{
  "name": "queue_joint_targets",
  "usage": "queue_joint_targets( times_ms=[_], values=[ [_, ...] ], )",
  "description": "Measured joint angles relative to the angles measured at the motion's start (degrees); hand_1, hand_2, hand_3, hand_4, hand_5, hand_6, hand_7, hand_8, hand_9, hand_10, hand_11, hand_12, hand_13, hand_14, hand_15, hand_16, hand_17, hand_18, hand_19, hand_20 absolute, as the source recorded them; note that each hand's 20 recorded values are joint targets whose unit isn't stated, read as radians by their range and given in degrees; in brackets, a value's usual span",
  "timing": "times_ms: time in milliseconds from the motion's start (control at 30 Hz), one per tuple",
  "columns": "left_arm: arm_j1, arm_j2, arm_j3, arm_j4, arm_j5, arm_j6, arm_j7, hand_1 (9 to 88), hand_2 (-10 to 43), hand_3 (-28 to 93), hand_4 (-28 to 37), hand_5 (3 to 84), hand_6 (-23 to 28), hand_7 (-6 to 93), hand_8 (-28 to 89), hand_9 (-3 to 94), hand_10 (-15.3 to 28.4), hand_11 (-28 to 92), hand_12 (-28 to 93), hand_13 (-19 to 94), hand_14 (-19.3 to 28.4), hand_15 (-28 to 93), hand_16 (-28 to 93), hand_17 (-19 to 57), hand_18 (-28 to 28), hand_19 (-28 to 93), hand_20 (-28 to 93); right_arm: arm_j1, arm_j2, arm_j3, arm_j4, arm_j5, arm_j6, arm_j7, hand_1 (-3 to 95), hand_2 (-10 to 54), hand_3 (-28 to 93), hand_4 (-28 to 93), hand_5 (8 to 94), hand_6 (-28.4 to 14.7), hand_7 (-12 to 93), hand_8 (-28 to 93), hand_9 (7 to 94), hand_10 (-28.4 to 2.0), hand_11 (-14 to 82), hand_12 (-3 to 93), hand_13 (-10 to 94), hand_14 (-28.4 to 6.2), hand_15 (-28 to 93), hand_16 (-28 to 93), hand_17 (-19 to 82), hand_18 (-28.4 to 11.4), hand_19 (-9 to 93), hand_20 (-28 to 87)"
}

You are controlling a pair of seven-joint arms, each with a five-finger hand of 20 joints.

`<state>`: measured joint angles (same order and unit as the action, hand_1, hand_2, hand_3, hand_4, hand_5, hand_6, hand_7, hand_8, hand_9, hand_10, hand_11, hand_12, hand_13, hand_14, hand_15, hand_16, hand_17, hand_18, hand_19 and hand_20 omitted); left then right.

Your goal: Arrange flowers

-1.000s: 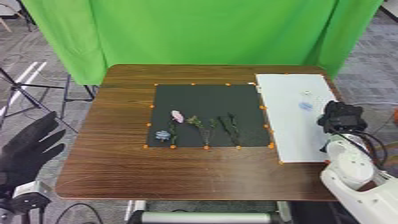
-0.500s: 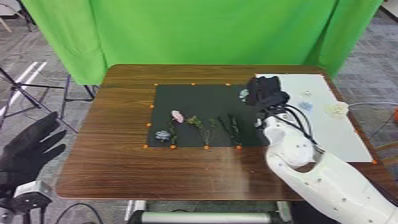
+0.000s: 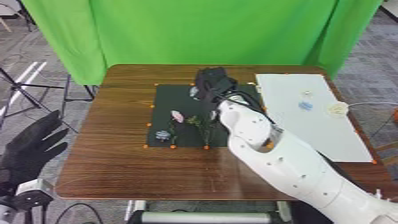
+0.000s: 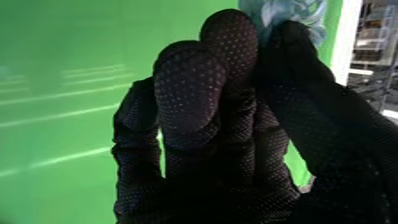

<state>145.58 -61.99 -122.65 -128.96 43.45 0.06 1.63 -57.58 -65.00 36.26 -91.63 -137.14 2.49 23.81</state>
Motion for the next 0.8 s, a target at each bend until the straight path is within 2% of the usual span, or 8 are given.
queue_joint_targets(
  times_ms=[433, 800],
  values=[
    [-0.7, 0.62, 0.59, 0.28, 0.00, -0.04, -0.10, 23.6, -1.5, 70, -26.4, 21.7, 0.5, 17.7, -9, 17.0, 8.6, 10, 20, 13, 11.6, 16, 8, -12.6, 17.6, 34, 10, 1.3, -3.1, -3.2, 5.4, -1.0, -4.7, 0.1, 46.8, -9.5, 83, -28, 73.5, 3.6, 43, -4, 87.9, -5.4, 18.6, 48.2, 78, -2.6, 55, 33, 26, -18.9, 76, 50],
    [-1.0, 0.81, 0.72, 0.45, 0.00, -0.04, -0.17, 23.6, -1.5, 70, -26.3, 21.7, 0.6, 17.6, -9, 17.1, 8.6, 10, 20, 13, 11.6, 16, 8, -12.6, 17.7, 34, 10, 1.4, -4.2, -4.6, 7.1, -2.1, -5.3, 1.1, 45.1, -9.5, 82, -28, 71.3, 3.7, 44, -4, 87.1, -5.3, 16.7, 49.1, 77, -1.7, 54, 34, 25, -18.9, 76, 50]
  ],
)
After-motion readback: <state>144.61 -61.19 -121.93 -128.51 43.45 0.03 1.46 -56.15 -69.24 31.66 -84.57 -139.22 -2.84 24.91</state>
